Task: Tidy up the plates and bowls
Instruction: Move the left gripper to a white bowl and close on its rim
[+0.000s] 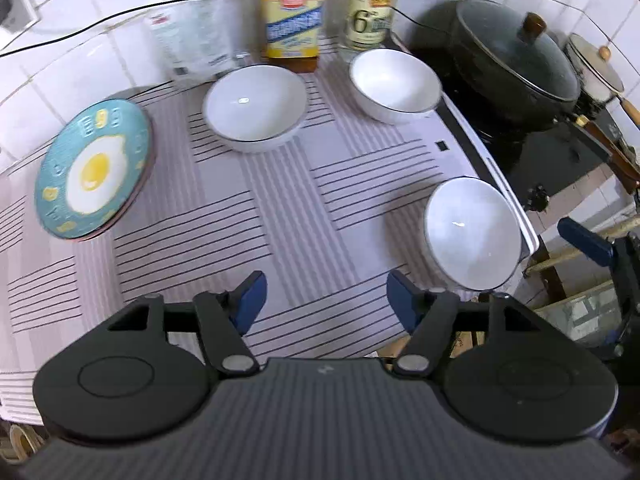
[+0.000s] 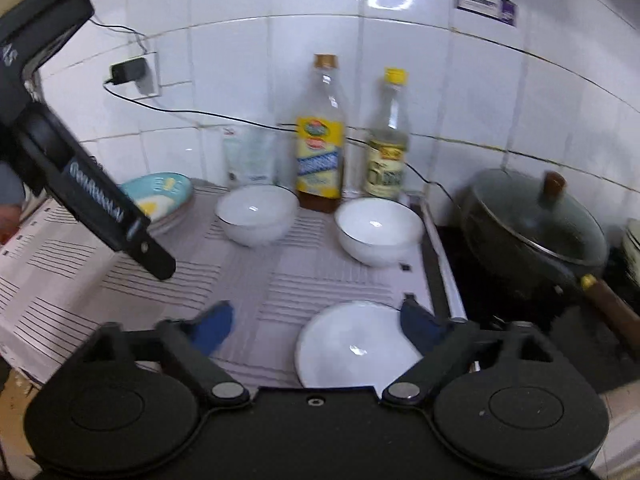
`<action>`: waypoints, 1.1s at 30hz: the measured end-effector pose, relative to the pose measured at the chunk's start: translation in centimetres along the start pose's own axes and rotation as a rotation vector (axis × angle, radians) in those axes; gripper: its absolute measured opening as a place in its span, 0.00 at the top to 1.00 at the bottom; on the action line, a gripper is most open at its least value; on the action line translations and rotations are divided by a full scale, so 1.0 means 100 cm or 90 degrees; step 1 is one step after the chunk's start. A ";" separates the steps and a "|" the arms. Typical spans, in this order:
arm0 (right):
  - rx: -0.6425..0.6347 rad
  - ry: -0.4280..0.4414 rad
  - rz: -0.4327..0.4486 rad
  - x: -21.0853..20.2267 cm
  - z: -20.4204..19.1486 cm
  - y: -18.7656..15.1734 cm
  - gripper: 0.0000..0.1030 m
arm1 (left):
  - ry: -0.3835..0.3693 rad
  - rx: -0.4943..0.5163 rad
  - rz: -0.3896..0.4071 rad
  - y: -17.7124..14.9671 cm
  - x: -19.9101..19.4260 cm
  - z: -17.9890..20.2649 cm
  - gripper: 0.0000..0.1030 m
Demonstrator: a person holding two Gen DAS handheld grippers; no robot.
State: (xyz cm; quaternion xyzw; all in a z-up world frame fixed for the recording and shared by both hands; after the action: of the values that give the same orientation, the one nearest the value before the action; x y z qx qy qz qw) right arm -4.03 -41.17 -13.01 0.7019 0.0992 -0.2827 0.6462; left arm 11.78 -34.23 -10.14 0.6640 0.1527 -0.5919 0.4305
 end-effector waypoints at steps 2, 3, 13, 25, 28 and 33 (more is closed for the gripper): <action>0.011 -0.009 0.006 -0.001 0.008 -0.010 0.07 | -0.008 0.016 0.000 0.002 0.009 0.012 0.29; 0.022 -0.008 0.005 0.000 0.013 -0.016 0.06 | -0.011 0.024 -0.001 0.003 0.013 0.016 0.28; 0.091 -0.022 -0.035 0.023 0.037 -0.068 0.06 | -0.040 0.059 0.000 0.012 0.062 0.056 0.21; 0.073 -0.004 -0.053 0.073 0.036 -0.099 0.06 | -0.064 0.044 -0.045 0.010 0.123 0.072 0.24; 0.068 -0.007 -0.055 0.078 0.036 -0.101 0.06 | -0.070 0.041 -0.052 0.011 0.132 0.073 0.25; 0.096 0.007 -0.041 0.082 0.043 -0.097 0.06 | -0.089 0.030 -0.063 0.013 0.143 0.074 0.58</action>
State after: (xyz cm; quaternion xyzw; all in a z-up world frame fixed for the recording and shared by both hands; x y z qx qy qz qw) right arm -3.33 -45.75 -25.63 0.7465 0.1037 -0.3058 0.5818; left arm 11.43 -44.94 -22.24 0.6230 0.1409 -0.6607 0.3944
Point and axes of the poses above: each gripper's, at about its wrist camera, not at the fingertips, and x roughly the way its jaws point, z to its right, y to its top, the point moved 6 cm from there along x, roughly the way its jaws point, and after that the axes turned 2 degrees about x, right-handed, at the moved point
